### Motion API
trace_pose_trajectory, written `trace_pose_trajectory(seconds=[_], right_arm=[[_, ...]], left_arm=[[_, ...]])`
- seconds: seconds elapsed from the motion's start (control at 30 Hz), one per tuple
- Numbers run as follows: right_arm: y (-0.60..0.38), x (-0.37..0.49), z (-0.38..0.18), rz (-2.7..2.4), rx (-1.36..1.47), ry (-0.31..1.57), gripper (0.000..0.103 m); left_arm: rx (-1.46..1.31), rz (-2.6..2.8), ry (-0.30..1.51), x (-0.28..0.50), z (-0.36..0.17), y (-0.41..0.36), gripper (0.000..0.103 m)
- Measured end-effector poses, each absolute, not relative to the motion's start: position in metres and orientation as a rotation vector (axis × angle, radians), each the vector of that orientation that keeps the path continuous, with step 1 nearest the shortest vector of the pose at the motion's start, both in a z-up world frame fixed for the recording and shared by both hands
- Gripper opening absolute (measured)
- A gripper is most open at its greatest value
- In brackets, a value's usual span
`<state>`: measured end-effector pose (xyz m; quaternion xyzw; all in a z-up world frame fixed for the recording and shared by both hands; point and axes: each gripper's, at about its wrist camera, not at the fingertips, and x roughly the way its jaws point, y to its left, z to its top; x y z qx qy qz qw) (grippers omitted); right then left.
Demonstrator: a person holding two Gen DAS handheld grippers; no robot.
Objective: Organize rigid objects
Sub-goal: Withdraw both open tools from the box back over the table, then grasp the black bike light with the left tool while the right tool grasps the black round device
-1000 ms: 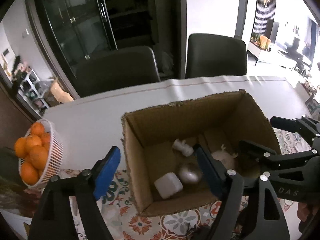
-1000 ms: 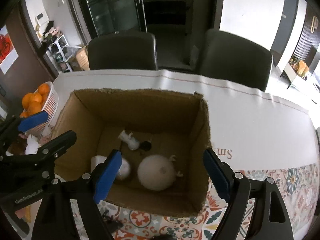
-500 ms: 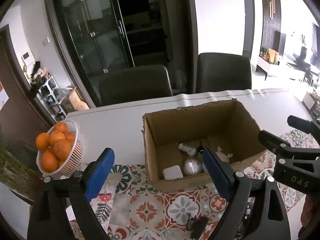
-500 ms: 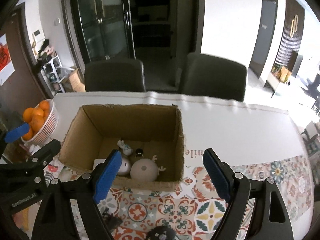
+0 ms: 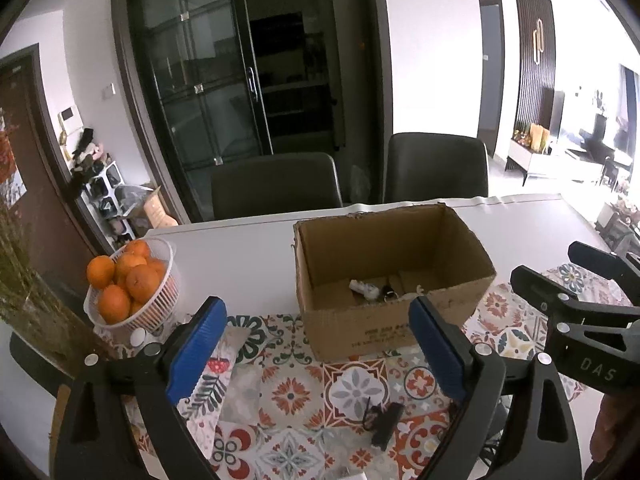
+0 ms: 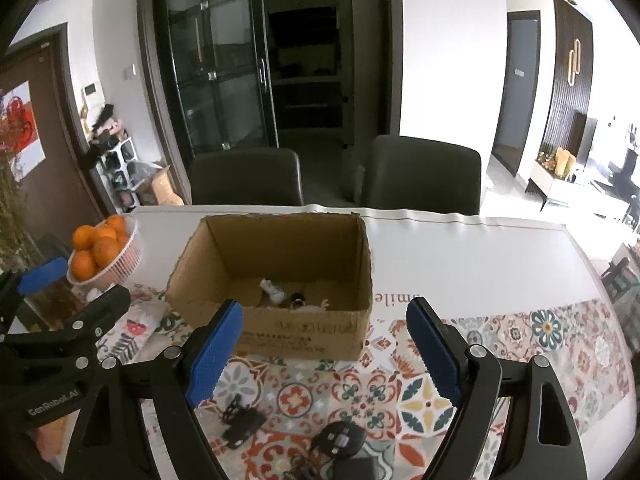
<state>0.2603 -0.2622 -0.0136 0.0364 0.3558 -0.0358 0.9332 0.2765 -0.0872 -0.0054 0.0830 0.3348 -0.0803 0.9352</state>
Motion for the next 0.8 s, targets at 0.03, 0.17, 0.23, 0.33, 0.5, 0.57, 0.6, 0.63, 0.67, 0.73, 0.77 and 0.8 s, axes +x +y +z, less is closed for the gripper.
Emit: trace_pose_trajectory(seconds=[0.03, 0.17, 0.23, 0.33, 0.5, 0.57, 0.6, 0.63, 0.67, 0.73, 0.77, 0.8], right_arm=[[-0.262, 0.256, -0.015, -0.073, 0.074, 0.724, 0.085], [-0.26, 0.239, -0.018, -0.094, 0.062, 0.693, 0.085], [-0.26, 0.23, -0.019, -0.099, 0.06, 0.676, 0.085], [-0.258, 0.218, -0.021, -0.098, 0.057, 0.656, 0.086], [-0.257, 0.204, -0.03, -0.081, 0.053, 0.653, 0.086], [-0.257, 0.201, -0.036, -0.081, 0.05, 0.665, 0.086], [-0.258, 0.199, -0.039, -0.078, 0.053, 0.67, 0.086], [-0.259, 0.198, -0.043, -0.078, 0.055, 0.675, 0.086], [-0.259, 0.196, -0.047, -0.073, 0.059, 0.681, 0.086], [-0.26, 0.194, -0.057, -0.059, 0.061, 0.705, 0.086], [-0.261, 0.194, -0.061, -0.058, 0.064, 0.715, 0.086], [-0.262, 0.193, -0.065, -0.055, 0.067, 0.725, 0.086]], left_arm=[[0.166, -0.165, 0.684, 0.273, -0.006, -0.086, 0.094], [0.149, -0.17, 0.694, 0.26, -0.013, -0.083, 0.094], [0.139, -0.178, 0.689, 0.253, -0.015, -0.083, 0.094], [0.121, -0.186, 0.686, 0.242, -0.022, -0.081, 0.094], [0.098, -0.198, 0.712, 0.232, -0.035, -0.081, 0.094], [0.099, -0.206, 0.722, 0.228, -0.041, -0.083, 0.094], [0.101, -0.209, 0.722, 0.226, -0.045, -0.083, 0.094], [0.103, -0.213, 0.723, 0.224, -0.048, -0.084, 0.094], [0.107, -0.218, 0.726, 0.222, -0.051, -0.085, 0.094], [0.116, -0.221, 0.737, 0.22, -0.059, -0.089, 0.094], [0.117, -0.223, 0.742, 0.22, -0.062, -0.089, 0.094], [0.12, -0.225, 0.753, 0.219, -0.067, -0.091, 0.094]])
